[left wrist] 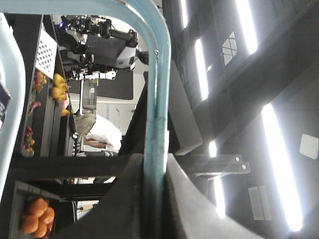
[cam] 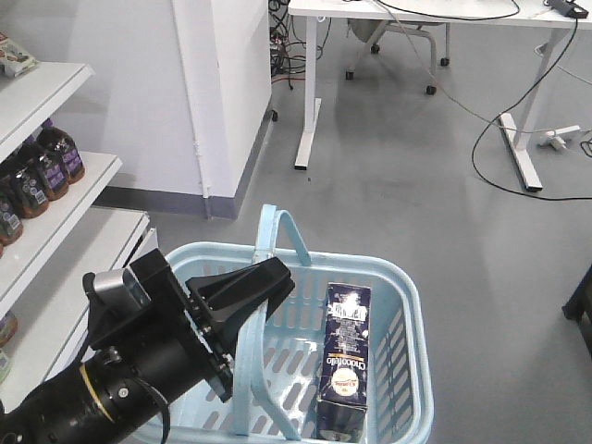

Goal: Left arm holds basket, right arm returns cookies
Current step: 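Drive past the counter and turn toward the snack shelves, basket held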

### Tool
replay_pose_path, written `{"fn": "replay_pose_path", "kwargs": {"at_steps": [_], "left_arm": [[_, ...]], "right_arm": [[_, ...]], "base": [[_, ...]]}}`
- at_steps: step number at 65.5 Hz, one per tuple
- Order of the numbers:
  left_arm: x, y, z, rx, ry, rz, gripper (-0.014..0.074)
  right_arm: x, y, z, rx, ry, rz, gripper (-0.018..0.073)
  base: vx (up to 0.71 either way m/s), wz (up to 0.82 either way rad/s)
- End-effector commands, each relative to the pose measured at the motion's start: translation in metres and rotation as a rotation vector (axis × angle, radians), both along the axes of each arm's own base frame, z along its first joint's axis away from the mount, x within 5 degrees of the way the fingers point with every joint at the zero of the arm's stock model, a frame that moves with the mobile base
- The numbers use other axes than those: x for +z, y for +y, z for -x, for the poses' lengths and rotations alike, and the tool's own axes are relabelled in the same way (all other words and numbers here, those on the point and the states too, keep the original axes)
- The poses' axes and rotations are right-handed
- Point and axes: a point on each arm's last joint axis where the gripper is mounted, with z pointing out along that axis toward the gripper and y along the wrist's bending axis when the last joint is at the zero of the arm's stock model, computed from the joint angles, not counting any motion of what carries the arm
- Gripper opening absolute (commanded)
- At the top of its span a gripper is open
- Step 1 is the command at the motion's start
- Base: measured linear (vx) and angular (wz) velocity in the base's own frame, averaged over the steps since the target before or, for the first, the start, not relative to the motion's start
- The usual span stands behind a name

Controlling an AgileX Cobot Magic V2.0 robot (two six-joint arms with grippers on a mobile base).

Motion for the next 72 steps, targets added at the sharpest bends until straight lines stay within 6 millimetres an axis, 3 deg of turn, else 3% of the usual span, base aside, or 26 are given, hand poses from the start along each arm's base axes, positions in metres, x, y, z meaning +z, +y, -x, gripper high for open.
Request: {"fn": "replay_pose_path", "kwargs": {"at_steps": [1,35,72], "left_arm": [[0.0393,0.0052,0.0072,-0.017,-0.217,0.268,-0.0003],[0.0393,0.0053,0.0071,-0.016,-0.217,0.268,-0.0003],[0.0393,0.0052,0.0072,-0.018,-0.217,0.267,-0.0003]], "right_arm": [[0.0014,0.0,-0.0003,0.0,-0.063,0.014,-0.0006],[0.0014,0.0,-0.0003,0.0,-0.063,0.014,-0.0006],[0.0014,0.0,-0.0003,0.0,-0.063,0.014,-0.0006]], "base": [[0.36,0.09],[0.32,0.2],[0.19,0.56]]}}
